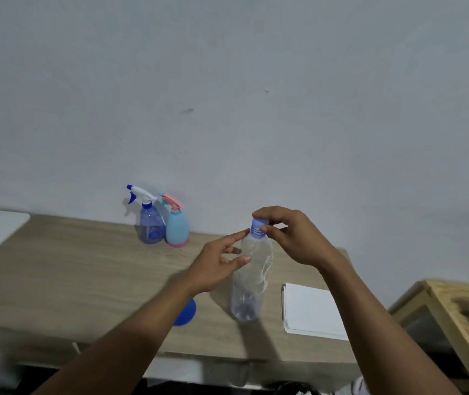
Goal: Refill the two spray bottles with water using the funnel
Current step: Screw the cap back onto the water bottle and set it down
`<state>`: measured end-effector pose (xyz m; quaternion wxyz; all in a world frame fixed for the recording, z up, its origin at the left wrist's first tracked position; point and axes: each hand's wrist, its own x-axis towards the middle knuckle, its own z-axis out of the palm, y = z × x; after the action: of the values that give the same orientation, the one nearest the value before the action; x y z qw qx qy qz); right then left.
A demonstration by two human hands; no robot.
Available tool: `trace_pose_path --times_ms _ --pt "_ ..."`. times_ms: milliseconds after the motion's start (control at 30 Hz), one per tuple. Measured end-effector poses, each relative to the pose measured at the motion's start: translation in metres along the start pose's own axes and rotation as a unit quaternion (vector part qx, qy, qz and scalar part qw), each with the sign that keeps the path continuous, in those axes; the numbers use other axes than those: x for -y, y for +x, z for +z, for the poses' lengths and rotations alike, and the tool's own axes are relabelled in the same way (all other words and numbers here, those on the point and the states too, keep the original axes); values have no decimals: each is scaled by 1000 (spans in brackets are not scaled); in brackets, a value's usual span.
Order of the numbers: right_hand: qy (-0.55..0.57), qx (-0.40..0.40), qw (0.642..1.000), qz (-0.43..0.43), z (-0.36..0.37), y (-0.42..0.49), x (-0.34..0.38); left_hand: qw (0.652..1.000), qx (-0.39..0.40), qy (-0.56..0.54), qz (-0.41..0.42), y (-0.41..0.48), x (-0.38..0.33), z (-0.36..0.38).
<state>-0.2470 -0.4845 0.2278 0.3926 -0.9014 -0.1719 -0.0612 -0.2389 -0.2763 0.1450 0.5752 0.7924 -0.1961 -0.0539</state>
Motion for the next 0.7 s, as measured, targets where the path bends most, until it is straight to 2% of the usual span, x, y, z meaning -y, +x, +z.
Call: trace_pose_path --times_ms 133,400,600,700 --pt "27 41 999 1 -3 0 -3 999 17 -1 -27 -1 -2 -6" --pt "63 24 998 18 3 2 -5 999 28 -5 -38 -2 -10 -7" --pt "50 85 995 -3 -9 6 -3 998 49 6 -47 1 -14 -11" --pt "44 79 996 8 -10 8 -7 997 57 9 -48 3 -16 -10"
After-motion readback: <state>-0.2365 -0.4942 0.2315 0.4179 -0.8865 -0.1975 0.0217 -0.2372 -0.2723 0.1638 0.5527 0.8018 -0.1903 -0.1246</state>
